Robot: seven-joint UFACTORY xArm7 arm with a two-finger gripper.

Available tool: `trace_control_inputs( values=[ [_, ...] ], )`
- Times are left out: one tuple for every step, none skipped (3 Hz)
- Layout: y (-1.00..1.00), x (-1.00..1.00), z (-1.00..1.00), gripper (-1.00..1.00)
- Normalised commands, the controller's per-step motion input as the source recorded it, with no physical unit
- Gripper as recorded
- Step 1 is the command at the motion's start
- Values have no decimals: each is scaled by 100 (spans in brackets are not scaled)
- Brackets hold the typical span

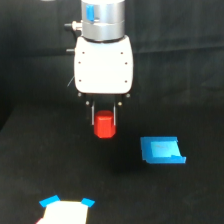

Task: Pick up the red object from the table

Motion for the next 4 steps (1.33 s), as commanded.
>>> trace_control_inputs(
  values=[
    [5,27,-27,-88],
    [22,-1,-52,-100],
    [-30,-25,-17,-51],
    [-32,3,-12,-83]
  ],
)
